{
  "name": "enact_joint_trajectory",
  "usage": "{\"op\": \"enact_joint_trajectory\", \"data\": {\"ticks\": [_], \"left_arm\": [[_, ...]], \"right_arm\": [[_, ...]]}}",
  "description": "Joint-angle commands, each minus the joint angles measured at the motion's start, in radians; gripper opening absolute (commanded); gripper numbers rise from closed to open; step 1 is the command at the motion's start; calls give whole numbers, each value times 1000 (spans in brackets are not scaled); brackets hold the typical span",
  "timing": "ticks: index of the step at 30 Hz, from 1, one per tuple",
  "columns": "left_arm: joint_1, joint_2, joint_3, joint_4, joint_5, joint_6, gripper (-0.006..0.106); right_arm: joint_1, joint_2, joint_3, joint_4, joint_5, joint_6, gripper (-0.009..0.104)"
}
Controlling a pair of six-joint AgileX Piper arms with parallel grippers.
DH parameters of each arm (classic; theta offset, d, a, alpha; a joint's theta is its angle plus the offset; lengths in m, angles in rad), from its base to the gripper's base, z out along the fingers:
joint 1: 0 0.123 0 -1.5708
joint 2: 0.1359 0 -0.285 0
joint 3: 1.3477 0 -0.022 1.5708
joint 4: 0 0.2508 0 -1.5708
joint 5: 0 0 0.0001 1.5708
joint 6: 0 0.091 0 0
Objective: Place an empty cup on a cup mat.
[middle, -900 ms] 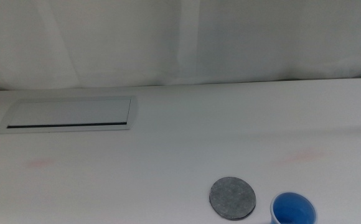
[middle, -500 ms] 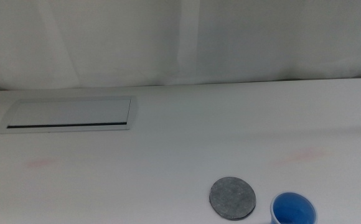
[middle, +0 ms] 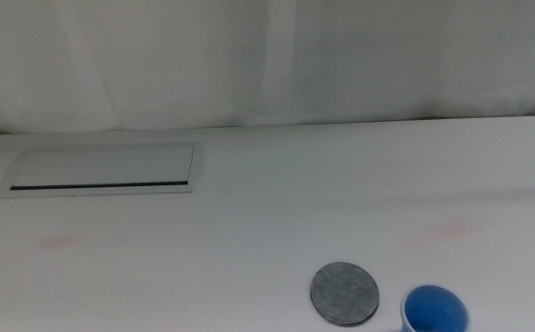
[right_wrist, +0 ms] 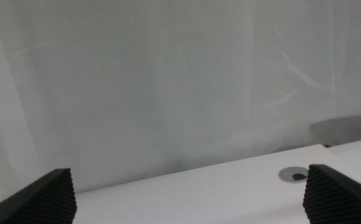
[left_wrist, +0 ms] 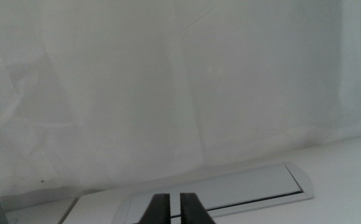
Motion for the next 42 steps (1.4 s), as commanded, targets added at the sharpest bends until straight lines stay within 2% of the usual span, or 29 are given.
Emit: {"op": "enact_joint_trajectory", "data": {"ticks": [1,9,18,27,34,39,42], "left_arm": [[2,-37,39,-3,-10,-5,-3],[2,-37,39,-3,-10,-5,-3],[2,-37,39,-3,-10,-5,-3],[2,-37,39,-3,-21,-5,-3],[2,-37,39,-3,-27,-5,-3],[2,-37,39,-3,-27,-5,-3],[2,-37,39,-3,-27,-5,-3]], "right_arm": [[-4,-32,35,25,-8,4,103],[-4,-32,-95,89,24,4,103],[-4,125,-456,26,461,0,103],[-4,402,-805,20,683,-23,103],[-4,664,-1050,85,893,-131,103],[19,867,-1178,195,1061,-188,103],[58,966,-1213,224,1135,-192,103]]}}
